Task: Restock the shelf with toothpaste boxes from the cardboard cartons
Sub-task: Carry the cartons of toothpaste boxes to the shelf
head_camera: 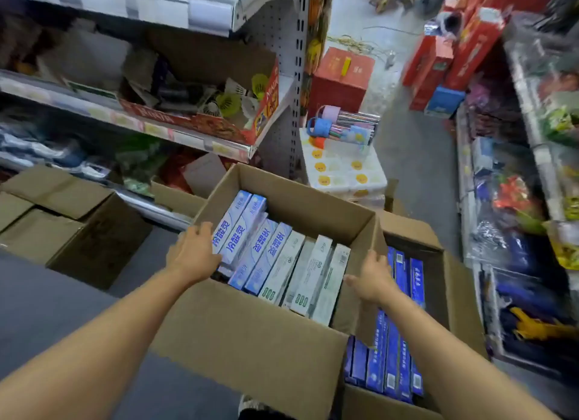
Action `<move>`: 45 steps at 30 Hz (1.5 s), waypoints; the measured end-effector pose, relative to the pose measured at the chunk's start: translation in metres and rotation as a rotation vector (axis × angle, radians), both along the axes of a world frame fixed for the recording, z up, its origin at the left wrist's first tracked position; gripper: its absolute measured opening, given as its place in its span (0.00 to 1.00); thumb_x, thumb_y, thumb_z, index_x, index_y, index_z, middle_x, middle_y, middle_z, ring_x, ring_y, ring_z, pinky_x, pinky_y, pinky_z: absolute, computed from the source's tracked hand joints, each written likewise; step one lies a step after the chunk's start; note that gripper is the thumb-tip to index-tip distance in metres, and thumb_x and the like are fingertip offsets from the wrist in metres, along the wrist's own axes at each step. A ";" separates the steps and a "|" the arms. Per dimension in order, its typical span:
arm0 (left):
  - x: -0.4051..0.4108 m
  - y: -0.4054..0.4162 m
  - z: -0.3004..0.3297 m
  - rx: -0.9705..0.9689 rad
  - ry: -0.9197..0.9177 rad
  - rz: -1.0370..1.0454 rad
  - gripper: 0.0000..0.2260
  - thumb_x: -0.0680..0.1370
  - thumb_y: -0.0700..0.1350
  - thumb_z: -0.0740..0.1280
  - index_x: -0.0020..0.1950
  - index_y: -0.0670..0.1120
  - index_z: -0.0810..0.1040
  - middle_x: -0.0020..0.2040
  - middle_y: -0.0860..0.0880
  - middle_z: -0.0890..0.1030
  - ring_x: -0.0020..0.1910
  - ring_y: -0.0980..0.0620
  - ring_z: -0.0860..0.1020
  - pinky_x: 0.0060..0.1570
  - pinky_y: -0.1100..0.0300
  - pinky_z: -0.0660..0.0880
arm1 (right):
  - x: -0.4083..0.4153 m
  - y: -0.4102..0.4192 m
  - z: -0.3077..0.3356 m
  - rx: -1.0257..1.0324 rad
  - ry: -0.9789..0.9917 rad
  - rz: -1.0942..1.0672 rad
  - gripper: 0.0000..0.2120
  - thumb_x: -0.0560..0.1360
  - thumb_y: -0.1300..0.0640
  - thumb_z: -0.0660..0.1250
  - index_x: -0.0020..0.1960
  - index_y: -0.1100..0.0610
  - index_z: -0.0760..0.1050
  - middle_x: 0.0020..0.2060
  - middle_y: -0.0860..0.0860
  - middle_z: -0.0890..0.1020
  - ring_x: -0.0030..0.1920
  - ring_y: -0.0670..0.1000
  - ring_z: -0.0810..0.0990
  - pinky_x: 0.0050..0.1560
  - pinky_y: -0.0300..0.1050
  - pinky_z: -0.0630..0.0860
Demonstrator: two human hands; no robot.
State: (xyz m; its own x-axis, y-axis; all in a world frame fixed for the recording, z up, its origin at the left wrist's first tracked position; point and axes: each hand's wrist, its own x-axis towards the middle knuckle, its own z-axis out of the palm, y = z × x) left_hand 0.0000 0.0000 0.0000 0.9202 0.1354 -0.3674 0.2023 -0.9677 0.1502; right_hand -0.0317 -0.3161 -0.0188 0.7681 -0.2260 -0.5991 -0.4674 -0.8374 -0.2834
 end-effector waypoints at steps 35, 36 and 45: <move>0.054 0.061 -0.089 0.070 -0.136 0.077 0.13 0.77 0.44 0.66 0.57 0.39 0.72 0.51 0.36 0.79 0.51 0.34 0.77 0.47 0.47 0.74 | 0.007 0.013 -0.073 -0.240 -0.218 -0.336 0.18 0.75 0.65 0.65 0.61 0.64 0.61 0.51 0.66 0.79 0.52 0.67 0.77 0.46 0.52 0.72; 0.047 0.063 -0.089 0.066 -0.136 0.081 0.12 0.77 0.44 0.66 0.57 0.39 0.72 0.51 0.36 0.80 0.50 0.35 0.78 0.47 0.47 0.74 | 0.004 0.014 -0.070 -0.244 -0.221 -0.318 0.19 0.75 0.64 0.65 0.61 0.64 0.61 0.51 0.66 0.79 0.51 0.66 0.77 0.46 0.53 0.72; -0.015 0.087 -0.053 0.068 -0.110 0.232 0.12 0.77 0.44 0.66 0.58 0.40 0.73 0.50 0.39 0.80 0.49 0.39 0.79 0.46 0.49 0.76 | -0.008 0.028 -0.024 -0.216 -0.245 -0.182 0.17 0.75 0.64 0.64 0.61 0.62 0.62 0.51 0.65 0.78 0.51 0.66 0.77 0.46 0.52 0.72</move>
